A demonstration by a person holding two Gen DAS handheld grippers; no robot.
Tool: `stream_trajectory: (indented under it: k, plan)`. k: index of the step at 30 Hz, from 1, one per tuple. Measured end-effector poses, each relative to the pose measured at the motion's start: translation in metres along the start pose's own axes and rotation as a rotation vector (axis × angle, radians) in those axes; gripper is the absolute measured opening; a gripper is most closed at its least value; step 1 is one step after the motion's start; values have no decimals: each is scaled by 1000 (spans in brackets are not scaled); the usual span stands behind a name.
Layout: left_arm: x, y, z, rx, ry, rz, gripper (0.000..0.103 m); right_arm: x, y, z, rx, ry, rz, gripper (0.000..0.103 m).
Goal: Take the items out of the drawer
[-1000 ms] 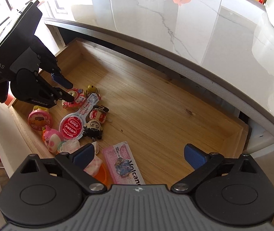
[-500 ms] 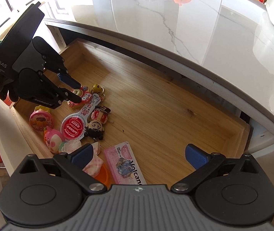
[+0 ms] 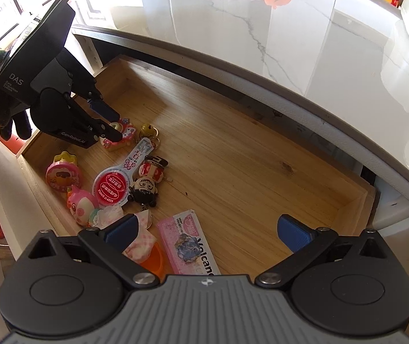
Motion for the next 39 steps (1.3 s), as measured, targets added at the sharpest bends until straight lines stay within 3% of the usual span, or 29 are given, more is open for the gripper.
stream_trajectory:
  k: [7, 10, 14, 23, 27, 31, 39]
  plan:
    - [5, 2, 3, -30, -22, -41, 34, -3, -3, 1, -3, 7, 25, 103]
    - [7, 3, 3, -17, -31, -21, 31, -6, -4, 3, -4, 14, 34, 103]
    - [6, 5, -2, 50, -43, 59, 32, -6, -4, 3, -4, 13, 35, 103]
    - [10, -4, -10, 37, -89, 142, 34, -5, -5, 4, -9, 4, 37, 103]
    - [14, -3, -7, -1, -97, 133, 35, -5, -5, 4, -4, 4, 43, 103]
    - [19, 9, -4, 29, -94, 90, 34, -4, -7, 5, -4, -7, 47, 103]
    - [22, 7, -11, 43, -80, 109, 35, -2, -12, 5, -34, -15, 40, 103]
Point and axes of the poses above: each gripper's, at about its wrist camera, not at the fingertips, and x roughly against the way its jaws point, y to its left, z to its underside, the point moved 5 cm from there along -x, roughly the way its jaws point, and after that the axes turned 11 degrees about -y, right-handed, at the moved point
